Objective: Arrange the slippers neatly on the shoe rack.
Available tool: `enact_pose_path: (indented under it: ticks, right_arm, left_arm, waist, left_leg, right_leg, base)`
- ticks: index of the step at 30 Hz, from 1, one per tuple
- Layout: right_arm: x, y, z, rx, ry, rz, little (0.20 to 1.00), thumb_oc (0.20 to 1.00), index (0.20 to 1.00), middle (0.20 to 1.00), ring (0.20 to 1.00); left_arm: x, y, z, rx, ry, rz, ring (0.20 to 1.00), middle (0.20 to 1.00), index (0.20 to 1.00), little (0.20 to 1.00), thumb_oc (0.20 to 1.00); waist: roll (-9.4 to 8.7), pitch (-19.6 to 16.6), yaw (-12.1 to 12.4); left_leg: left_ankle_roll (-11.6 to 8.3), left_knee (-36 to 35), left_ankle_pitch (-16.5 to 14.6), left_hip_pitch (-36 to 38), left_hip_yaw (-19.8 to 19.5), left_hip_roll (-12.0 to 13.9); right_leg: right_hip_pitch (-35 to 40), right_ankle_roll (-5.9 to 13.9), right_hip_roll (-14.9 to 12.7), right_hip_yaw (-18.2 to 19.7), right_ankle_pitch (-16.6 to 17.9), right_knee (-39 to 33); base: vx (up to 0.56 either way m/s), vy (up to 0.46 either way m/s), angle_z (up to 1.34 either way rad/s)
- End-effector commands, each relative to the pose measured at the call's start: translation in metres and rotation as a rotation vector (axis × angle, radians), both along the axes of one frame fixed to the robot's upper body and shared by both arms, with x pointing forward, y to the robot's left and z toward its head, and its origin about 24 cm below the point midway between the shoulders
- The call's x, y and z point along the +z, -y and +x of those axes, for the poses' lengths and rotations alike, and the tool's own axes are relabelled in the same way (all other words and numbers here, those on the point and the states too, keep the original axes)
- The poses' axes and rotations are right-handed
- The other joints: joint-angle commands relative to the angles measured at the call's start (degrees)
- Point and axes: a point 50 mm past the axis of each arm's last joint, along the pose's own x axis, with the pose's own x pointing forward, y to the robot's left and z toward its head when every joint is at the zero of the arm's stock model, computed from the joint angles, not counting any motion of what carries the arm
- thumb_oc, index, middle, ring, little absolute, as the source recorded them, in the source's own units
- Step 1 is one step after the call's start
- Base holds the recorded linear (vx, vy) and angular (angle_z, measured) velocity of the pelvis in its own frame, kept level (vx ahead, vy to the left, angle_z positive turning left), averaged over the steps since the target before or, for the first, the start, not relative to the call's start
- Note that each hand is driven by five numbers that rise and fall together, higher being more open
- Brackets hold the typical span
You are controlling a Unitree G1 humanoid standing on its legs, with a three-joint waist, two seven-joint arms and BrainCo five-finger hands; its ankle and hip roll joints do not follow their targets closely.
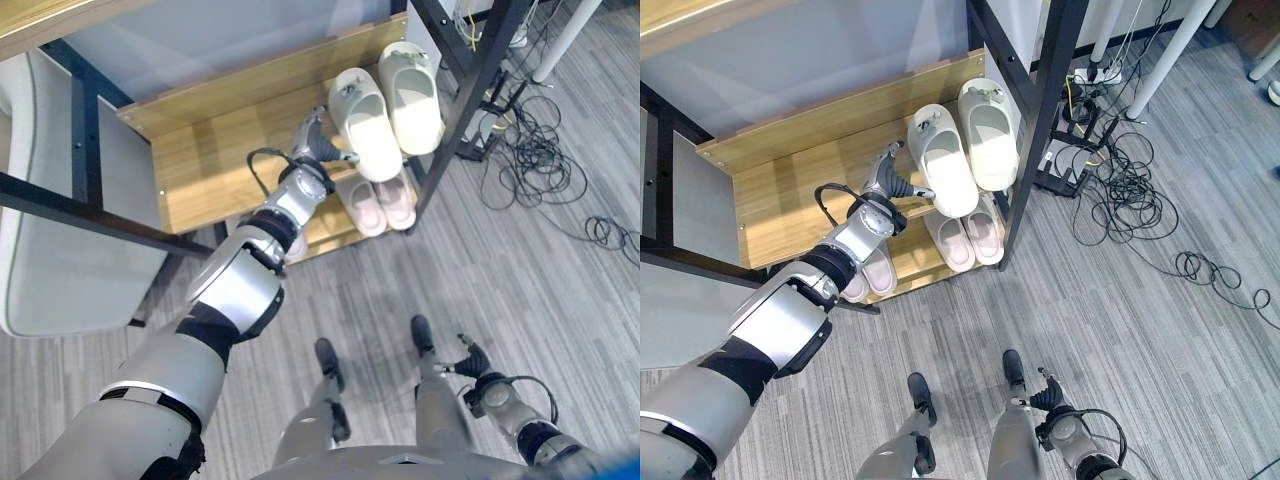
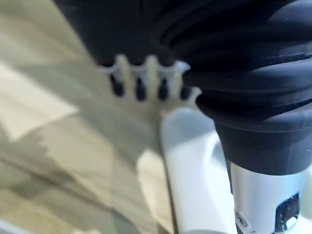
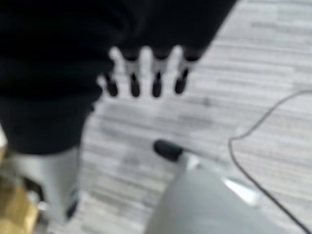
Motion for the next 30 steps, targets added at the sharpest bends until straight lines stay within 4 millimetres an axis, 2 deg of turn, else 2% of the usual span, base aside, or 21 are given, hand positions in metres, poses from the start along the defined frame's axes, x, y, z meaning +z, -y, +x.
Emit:
enact_pose_path:
  ticks: [1, 5, 6, 7, 9, 13, 17, 24, 26, 30]
  right_arm:
    - [0.002, 0.004, 0.004, -0.012, 0.018, 0.001, 1.0, 1.0, 1.0, 1.0, 1.0]
    - [0.001, 0.008, 0.0, -0.04, 0.006, 0.001, 1.0, 1.0, 1.0, 1.0, 1.0]
    - [0.0, 0.009, -0.001, -0.051, 0.001, 0.003, 1.0, 1.0, 1.0, 1.0, 1.0]
    - [-0.005, 0.011, -0.01, -0.074, -0.031, 0.006, 1.0, 1.0, 1.0, 1.0, 1.0]
    - [-0.005, 0.011, -0.01, -0.074, -0.032, 0.006, 1.0, 1.0, 1.0, 1.0, 1.0]
    - [-0.016, 0.016, -0.032, -0.162, -0.115, 0.012, 1.0, 1.0, 1.0, 1.0, 1.0]
    - [-0.026, 0.016, -0.056, -0.214, -0.201, 0.03, 1.0, 1.0, 1.0, 1.0, 1.0]
    - [-0.033, 0.012, -0.077, -0.218, -0.257, 0.042, 1.0, 1.0, 1.0, 1.0, 1.0]
    - [-0.034, 0.011, -0.079, -0.218, -0.257, 0.044, 1.0, 1.0, 1.0, 1.0, 1.0]
    - [-0.034, 0.007, -0.08, -0.213, -0.248, 0.048, 1.0, 1.0, 1.0, 1.0, 1.0]
  left_arm:
    - [0.04, -0.013, 0.008, 0.052, 0.117, -0.074, 1.0, 1.0, 1.0, 1.0, 1.0]
    - [0.032, -0.024, 0.007, 0.076, 0.112, -0.052, 1.0, 1.0, 1.0, 1.0, 1.0]
    - [0.025, -0.027, 0.006, 0.077, 0.101, -0.047, 1.0, 1.0, 1.0, 1.0, 1.0]
    - [0.008, -0.032, 0.001, 0.071, 0.076, -0.062, 1.0, 1.0, 1.0, 1.0, 1.0]
    - [0.008, -0.032, 0.001, 0.071, 0.075, -0.062, 1.0, 1.0, 1.0, 1.0, 1.0]
    - [-0.018, -0.034, -0.017, -0.006, 0.098, -0.131, 1.0, 1.0, 1.0, 1.0, 1.0]
    - [-0.061, -0.042, -0.048, -0.085, 0.031, -0.113, 1.0, 1.0, 1.0, 1.0, 1.0]
    - [-0.087, -0.046, -0.071, -0.114, 0.005, -0.004, 1.0, 1.0, 1.0, 1.0, 1.0]
    - [-0.085, -0.043, -0.073, -0.129, 0.02, 0.003, 1.0, 1.0, 1.0, 1.0, 1.0]
    - [-0.08, -0.024, -0.08, -0.205, 0.073, 0.047, 1.0, 1.0, 1.0, 1.0, 1.0]
  waist:
    - [-1.1, 3.09, 1.0]
    - [-1.22, 2.39, 1.42]
    - [-1.25, 2.08, 1.63]
    - [-1.28, 1.29, 2.16]
    - [-1.3, 1.34, 2.14]
    - [-1.34, -0.56, 3.96]
    - [-1.22, -2.83, 5.97]
    - [-1.43, -4.46, 7.46]
    - [-1.42, -4.55, 7.54]
    - [-1.58, -4.56, 7.76]
  left_leg:
    - [-5.58, 0.21, -2.85, -0.4, -6.4, 2.11]
    - [-5.67, 0.21, -2.99, 0.88, -6.36, 2.18]
    - [-5.74, 0.21, -3.11, 1.4, -6.36, 2.23]
    - [-5.76, 0.21, -3.37, 2.9, -6.46, 2.36]
    - [-5.76, 0.21, -3.39, 3.0, -6.47, 2.36]
    - [-5.88, 0.21, -3.77, 6.99, -7.26, 2.43]
    - [-5.64, 0.21, -4.43, 10.79, -7.63, 2.14]
    - [-5.7, 0.21, -4.97, 13.44, -8.43, 1.82]
    - [-5.66, 0.21, -5.02, 13.44, -8.54, 1.76]
    - [-5.4, 0.21, -5.13, 12.95, -8.77, 1.5]
  right_leg:
    - [4.35, 3.25, -2.37, -6.12, -2.86, -1.11]
    - [5.85, 3.2, -2.19, -6.41, -3.15, -1.11]
    - [6.52, 3.2, -2.11, -6.66, -3.29, -1.11]
    - [8.19, 3.18, -1.96, -7.09, -3.74, -1.08]
    - [8.3, 3.18, -1.97, -7.11, -3.75, -1.09]
    - [13.32, 2.9, -1.77, -9.6, -4.91, -1.08]
    - [17.85, 2.51, -1.46, -11.44, -5.94, -1.11]
    - [21.56, 2.29, -1.67, -13.26, -7.03, -1.11]
    - [21.61, 2.3, -1.72, -13.4, -7.06, -1.11]
    - [21.05, 2.31, -1.94, -13.12, -6.85, -1.11]
  base:
    - [0.0, 0.0, 0.0]
    - [0.0, 0.0, 0.0]
    - [0.05, -0.03, 0.03]
    - [0.05, -0.03, 0.03]
    - [0.05, -0.024, -0.01]
    - [0.05, -0.063, 0.15]
    - [0.06, -0.038, 0.21]
    - [0.04, -0.02, 0.14]
    - [0.01, -0.003, 0.14]
    - [0.0, 0.0, 0.02]
